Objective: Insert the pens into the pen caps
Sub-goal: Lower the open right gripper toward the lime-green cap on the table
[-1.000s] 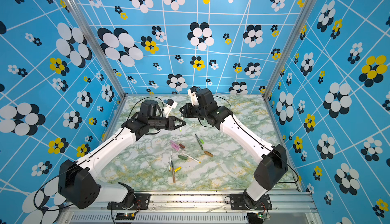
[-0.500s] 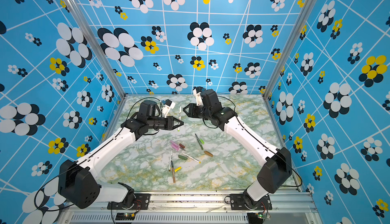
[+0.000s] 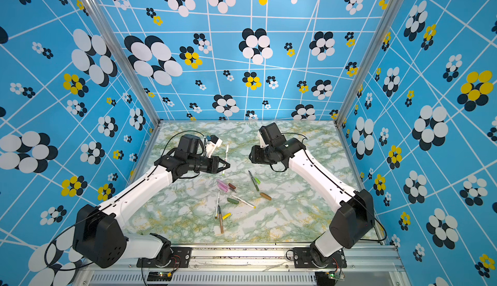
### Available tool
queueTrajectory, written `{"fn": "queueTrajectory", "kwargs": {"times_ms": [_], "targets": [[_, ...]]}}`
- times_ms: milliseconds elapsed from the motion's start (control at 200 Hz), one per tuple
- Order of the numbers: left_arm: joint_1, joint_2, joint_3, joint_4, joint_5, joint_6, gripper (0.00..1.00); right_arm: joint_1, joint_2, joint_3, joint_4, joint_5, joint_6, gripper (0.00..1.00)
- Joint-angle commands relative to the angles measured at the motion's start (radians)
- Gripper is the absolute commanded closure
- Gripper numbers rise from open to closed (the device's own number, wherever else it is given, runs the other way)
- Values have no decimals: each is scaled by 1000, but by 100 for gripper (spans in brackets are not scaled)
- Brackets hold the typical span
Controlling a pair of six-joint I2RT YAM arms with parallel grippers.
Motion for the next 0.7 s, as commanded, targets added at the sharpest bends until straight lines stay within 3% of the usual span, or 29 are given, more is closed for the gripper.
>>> {"fn": "queueTrajectory", "kwargs": {"times_ms": [0, 115, 360, 695], "targets": [[9, -53, -51, 48, -8, 21, 100, 0, 16, -85, 30, -37, 69, 44], [7, -77, -112, 91, -16, 34, 100, 0, 15, -174, 143, -69, 155, 38], [-32, -107, -99, 49, -37, 72, 100, 2, 0, -356, 394, -99, 407, 36], [-70, -111, -96, 36, -63, 74, 100, -1, 37, -473, 581, -39, 552, 37]]}}
